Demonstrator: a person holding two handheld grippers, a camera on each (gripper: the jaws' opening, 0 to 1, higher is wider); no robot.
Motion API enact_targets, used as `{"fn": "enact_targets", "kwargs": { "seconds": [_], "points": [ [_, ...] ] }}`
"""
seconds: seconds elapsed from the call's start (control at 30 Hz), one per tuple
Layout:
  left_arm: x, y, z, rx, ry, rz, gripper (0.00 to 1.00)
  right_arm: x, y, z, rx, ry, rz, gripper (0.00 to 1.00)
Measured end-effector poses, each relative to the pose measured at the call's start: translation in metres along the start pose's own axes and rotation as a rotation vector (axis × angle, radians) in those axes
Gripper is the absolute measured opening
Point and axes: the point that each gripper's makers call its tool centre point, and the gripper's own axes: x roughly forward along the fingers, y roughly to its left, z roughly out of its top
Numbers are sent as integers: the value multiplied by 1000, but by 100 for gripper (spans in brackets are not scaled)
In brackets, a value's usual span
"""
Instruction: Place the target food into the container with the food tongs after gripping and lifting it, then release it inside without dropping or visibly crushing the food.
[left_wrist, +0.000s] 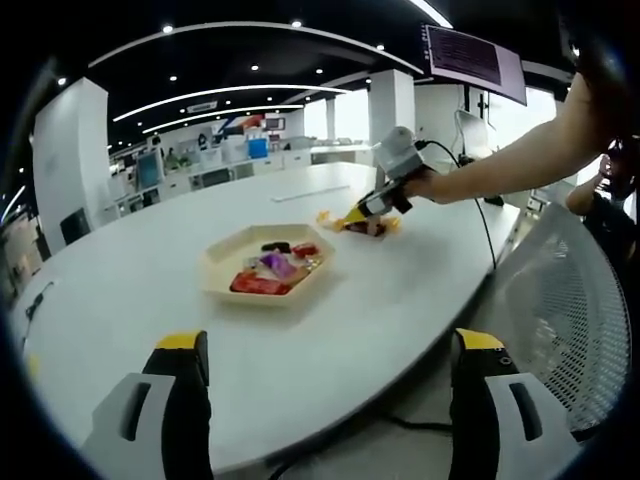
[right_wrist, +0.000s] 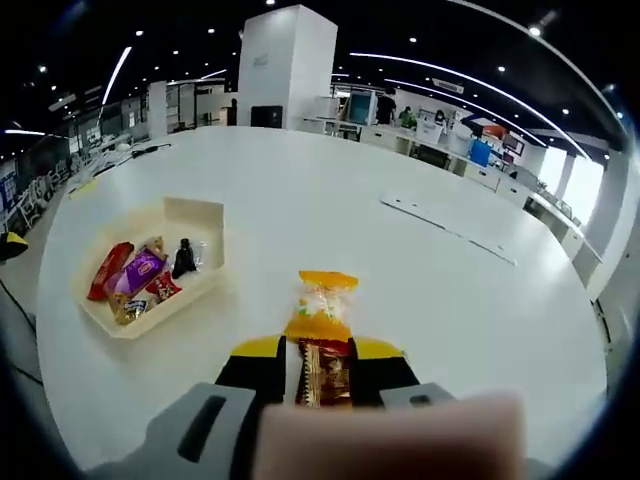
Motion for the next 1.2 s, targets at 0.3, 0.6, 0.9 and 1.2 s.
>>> {"fn": "enact_targets", "kwargs": {
  "seconds": [0.3, 0.6, 0.9, 1.2],
  "points": [
    [0, 0, 2, 1, -14, 1, 98, -23, -9, 4, 65, 33, 18, 24],
    [0, 0, 1, -1, -7, -2, 97, -40, -11, 20, 59, 16, 22, 24],
    [0, 0, 3, 0, -17, 1, 97, -56, -3, 38, 54, 11, 50, 24],
    [-1, 0, 4, 0, -24, 5, 97, -65, 3, 50, 47, 13, 71, 24]
  ]
}}
